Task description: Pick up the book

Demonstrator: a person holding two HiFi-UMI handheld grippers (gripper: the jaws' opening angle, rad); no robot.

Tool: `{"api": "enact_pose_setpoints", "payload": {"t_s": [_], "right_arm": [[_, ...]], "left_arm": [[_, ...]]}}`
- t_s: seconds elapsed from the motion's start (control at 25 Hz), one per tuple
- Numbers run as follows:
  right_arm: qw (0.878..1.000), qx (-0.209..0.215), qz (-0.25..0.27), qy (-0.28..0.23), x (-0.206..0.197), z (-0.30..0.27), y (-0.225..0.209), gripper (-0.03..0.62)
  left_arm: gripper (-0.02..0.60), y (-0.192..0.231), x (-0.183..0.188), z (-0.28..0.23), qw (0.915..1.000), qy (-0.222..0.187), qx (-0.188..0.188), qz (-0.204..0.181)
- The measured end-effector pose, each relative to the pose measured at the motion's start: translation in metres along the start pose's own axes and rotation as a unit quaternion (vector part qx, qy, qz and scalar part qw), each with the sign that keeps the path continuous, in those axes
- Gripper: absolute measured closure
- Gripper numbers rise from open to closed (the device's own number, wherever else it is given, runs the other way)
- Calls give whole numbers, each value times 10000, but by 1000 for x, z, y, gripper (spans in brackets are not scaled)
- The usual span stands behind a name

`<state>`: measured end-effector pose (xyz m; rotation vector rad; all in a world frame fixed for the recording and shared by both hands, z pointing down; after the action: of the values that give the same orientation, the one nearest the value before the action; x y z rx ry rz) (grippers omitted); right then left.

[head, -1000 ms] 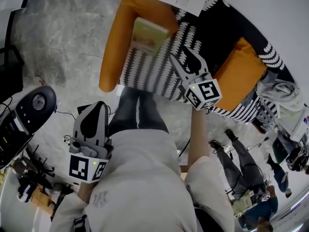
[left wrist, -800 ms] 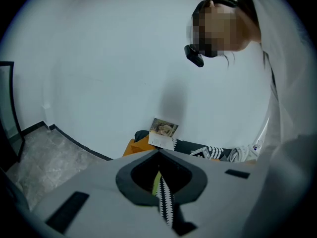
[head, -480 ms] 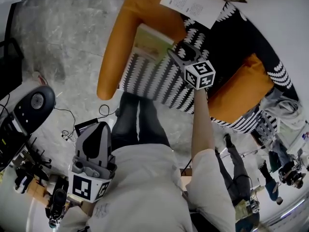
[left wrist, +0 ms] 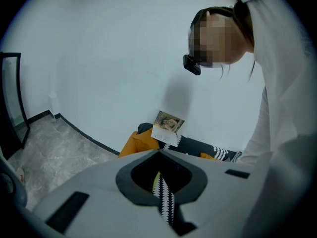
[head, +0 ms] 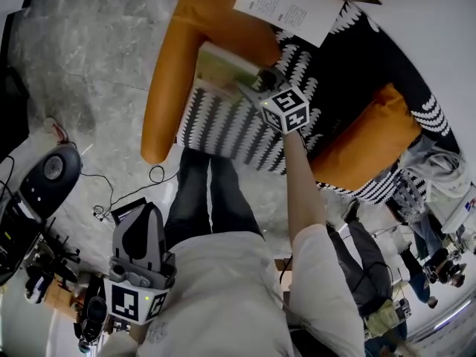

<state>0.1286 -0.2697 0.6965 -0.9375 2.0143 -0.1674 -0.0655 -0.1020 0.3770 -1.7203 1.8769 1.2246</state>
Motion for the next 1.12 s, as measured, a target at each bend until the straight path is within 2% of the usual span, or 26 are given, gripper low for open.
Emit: {"api": "enact_pose_setpoints", "payload": {"t_s": [0.12, 0.24, 0.32, 0.48, 0.72, 0.96, 1.12], "right_arm": [[9998, 145, 71, 124, -3, -15, 8, 353], [9998, 158, -102, 83, -7, -21, 13, 428], [9997, 144, -176, 36, -5, -22, 15, 430], [9996, 132, -262, 26, 3, -27, 18, 436], [9985, -150, -528, -35, 18, -14, 8, 442], [9965, -203, -801, -95, 35, 6, 8, 442], [9943, -378, -949, -292, 26, 17, 18, 442]], "left_arm": [[572, 2, 1, 0, 10000, -24, 76, 7], [572, 6, 3, 3, 9999, -62, 155, 13], [572, 10, 10, 8, 9996, -191, 205, -39], [572, 36, 27, 19, 9971, -428, 515, -354], [572, 56, 42, 24, 9925, -404, 793, -843], [572, 51, 58, 21, 9944, -566, 706, -550], [572, 52, 51, 28, 9942, -671, 585, -597]]}}
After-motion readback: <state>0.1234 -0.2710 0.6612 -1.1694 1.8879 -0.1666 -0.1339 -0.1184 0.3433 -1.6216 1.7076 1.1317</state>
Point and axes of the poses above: the fingertips, and each gripper's own axes: z backward along the fingers, y to its left, x out of its top, the point moved 4 cm from there along z, backward along the fingers, and after that the axes turned 2 degrees about x, right-handed, at the moved point
